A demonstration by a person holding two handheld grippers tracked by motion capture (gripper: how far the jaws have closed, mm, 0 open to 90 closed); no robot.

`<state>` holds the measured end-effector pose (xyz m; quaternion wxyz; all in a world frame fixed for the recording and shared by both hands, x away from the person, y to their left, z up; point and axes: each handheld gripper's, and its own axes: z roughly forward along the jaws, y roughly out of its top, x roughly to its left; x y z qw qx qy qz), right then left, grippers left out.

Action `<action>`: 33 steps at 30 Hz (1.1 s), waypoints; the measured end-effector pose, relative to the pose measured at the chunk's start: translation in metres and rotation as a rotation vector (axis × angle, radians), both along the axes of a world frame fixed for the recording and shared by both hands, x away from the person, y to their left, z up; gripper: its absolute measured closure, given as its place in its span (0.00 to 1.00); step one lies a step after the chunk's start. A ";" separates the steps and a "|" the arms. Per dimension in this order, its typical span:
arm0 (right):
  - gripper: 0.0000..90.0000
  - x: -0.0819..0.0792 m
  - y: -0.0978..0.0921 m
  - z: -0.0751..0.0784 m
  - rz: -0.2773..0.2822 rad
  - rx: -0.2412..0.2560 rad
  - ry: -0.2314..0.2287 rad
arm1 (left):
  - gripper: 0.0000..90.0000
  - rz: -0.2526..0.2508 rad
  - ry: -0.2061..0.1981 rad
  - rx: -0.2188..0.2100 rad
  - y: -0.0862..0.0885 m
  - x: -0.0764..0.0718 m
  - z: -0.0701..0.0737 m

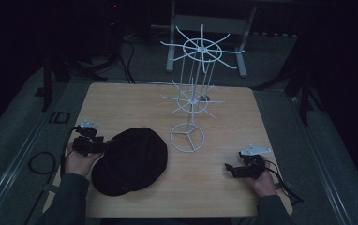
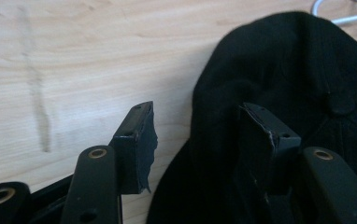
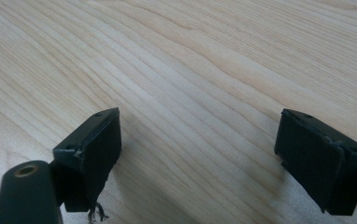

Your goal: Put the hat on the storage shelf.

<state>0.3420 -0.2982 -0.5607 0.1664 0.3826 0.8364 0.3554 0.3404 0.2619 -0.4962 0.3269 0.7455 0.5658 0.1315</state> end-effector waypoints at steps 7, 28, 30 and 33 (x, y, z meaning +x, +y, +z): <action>0.16 0.000 0.000 0.000 -0.001 0.000 0.000 | 0.52 -0.023 0.034 0.023 -0.007 0.008 -0.006; 0.16 0.000 0.000 0.000 -0.002 0.000 0.000 | 0.66 -0.099 0.172 0.142 -0.035 0.036 -0.032; 0.16 0.000 0.000 0.000 -0.002 -0.001 0.000 | 0.68 -0.097 0.171 0.167 -0.038 0.035 -0.032; 0.16 0.000 0.000 0.000 -0.002 0.000 0.000 | 0.73 -0.088 0.167 0.198 -0.041 0.035 -0.032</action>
